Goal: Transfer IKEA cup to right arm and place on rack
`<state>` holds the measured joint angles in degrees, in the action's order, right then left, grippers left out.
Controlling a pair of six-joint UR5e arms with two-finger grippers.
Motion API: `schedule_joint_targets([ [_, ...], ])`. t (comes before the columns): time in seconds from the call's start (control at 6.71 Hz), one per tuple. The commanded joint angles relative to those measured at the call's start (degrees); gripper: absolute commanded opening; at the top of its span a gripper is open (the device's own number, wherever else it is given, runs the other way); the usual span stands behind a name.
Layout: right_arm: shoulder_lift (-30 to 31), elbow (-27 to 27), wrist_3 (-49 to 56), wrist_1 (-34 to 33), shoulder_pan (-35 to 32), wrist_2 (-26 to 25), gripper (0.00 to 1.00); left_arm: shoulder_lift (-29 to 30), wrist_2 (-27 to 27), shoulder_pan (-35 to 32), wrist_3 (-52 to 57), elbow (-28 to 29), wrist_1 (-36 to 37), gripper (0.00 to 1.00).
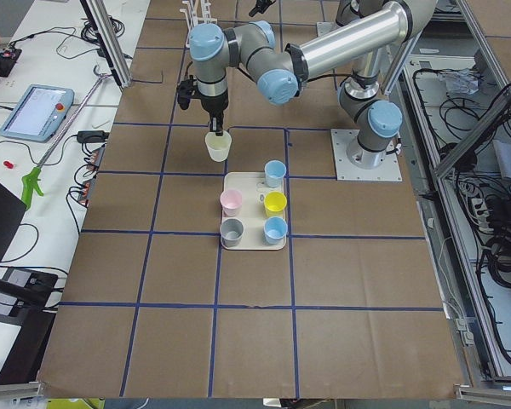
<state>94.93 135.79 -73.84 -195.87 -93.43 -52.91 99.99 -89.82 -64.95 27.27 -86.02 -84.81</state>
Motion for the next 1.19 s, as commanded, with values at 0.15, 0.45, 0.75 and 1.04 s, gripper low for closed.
schedule_joint_targets([
  [0.15,-0.28,0.88,-1.75,-6.8,0.0,0.27,1.0,0.82,10.58,-8.15,-2.29,2.97,-0.71,0.0],
  [0.45,-0.36,0.88,-1.75,-6.8,0.0,0.18,1.0,-0.84,29.95,-8.7,-2.14,1.65,-0.45,0.0],
  [0.75,-0.45,0.96,-1.83,-6.63,0.0,-0.25,1.0,-6.01,45.43,-9.83,0.74,-2.02,1.3,0.0],
  [1.04,-0.54,1.23,-2.18,-5.66,0.0,-1.14,1.0,-10.76,52.52,-12.64,0.33,-14.1,19.32,0.0],
])
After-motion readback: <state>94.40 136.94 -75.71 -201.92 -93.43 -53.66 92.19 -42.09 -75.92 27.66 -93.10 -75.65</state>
